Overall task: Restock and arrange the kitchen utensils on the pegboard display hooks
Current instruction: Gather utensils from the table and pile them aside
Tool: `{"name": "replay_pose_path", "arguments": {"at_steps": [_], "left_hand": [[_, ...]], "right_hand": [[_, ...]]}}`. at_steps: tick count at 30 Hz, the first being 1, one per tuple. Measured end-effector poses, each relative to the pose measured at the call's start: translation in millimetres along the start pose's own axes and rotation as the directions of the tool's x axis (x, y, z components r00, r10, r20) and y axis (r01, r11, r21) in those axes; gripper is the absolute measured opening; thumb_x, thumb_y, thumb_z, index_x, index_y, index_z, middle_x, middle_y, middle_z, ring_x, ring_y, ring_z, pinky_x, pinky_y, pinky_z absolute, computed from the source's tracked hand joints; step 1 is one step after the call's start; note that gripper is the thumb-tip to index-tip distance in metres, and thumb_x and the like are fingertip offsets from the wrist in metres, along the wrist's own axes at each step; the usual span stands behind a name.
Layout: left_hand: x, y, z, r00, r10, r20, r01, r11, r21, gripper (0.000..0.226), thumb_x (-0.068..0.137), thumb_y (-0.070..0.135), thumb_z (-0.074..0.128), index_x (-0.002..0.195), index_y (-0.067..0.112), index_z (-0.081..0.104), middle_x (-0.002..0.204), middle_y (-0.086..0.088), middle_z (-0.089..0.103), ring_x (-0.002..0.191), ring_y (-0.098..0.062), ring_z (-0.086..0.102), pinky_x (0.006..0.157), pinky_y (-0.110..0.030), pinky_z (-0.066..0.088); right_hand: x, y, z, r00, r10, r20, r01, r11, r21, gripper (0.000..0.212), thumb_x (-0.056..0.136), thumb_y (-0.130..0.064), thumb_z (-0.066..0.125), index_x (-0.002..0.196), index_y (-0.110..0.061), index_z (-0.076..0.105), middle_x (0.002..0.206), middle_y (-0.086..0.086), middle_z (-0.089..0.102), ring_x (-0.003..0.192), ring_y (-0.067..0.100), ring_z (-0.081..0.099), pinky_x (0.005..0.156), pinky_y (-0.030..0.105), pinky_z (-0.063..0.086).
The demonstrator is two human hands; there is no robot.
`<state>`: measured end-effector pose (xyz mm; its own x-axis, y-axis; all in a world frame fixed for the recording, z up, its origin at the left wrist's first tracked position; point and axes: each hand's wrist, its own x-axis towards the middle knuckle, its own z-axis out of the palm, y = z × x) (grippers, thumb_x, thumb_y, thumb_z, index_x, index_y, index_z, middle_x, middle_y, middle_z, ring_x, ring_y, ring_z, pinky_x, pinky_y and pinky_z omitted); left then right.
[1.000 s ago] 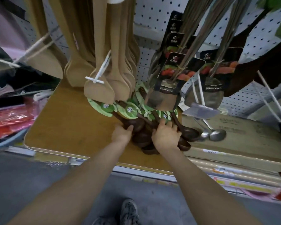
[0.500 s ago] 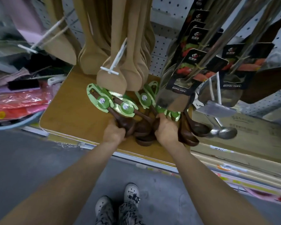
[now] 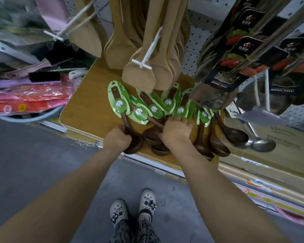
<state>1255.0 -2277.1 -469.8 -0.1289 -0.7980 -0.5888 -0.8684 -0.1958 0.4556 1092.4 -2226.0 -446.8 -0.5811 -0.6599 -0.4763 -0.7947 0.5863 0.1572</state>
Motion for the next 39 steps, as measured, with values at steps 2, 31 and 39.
{"name": "replay_pose_path", "arguments": {"at_steps": [2,31,39], "left_hand": [[7.3,4.5,0.6,0.999,0.02,-0.03,-0.019,1.0,0.011,0.03,0.089,0.021,0.056,0.117,0.011,0.059,0.113,-0.017,0.065,0.109,-0.037,0.059,0.087,-0.036,0.046],[-1.7,-1.5,15.6,0.99,-0.096,0.101,0.138,0.785,-0.605,0.015,0.076,0.006,0.067,0.081,0.02,0.069,0.085,-0.003,0.068,0.083,-0.024,0.063,0.08,-0.032,0.051],[-17.1,-32.7,-17.5,0.985,-0.154,0.071,0.164,0.747,-0.645,0.015,0.078,-0.002,0.06,0.086,0.009,0.067,0.065,-0.007,0.056,0.055,-0.021,0.047,0.054,-0.026,0.039]], "right_hand": [[6.1,-12.3,2.2,0.999,-0.021,-0.046,0.019,0.999,-0.045,0.052,0.096,-0.027,0.053,0.143,-0.008,0.038,0.143,0.014,0.044,0.131,0.033,0.04,0.102,0.045,0.035],[5.4,-11.1,-36.2,0.904,-0.192,0.383,-0.04,0.851,0.523,0.06,0.09,-0.043,0.067,0.13,-0.001,0.053,0.123,0.015,0.063,0.108,0.029,0.064,0.092,0.033,0.052],[0.8,-48.9,-31.0,0.858,-0.265,0.441,-0.07,0.789,0.61,0.053,0.089,-0.039,0.07,0.125,-0.004,0.058,0.119,0.014,0.064,0.102,0.028,0.064,0.087,0.032,0.052]]}}
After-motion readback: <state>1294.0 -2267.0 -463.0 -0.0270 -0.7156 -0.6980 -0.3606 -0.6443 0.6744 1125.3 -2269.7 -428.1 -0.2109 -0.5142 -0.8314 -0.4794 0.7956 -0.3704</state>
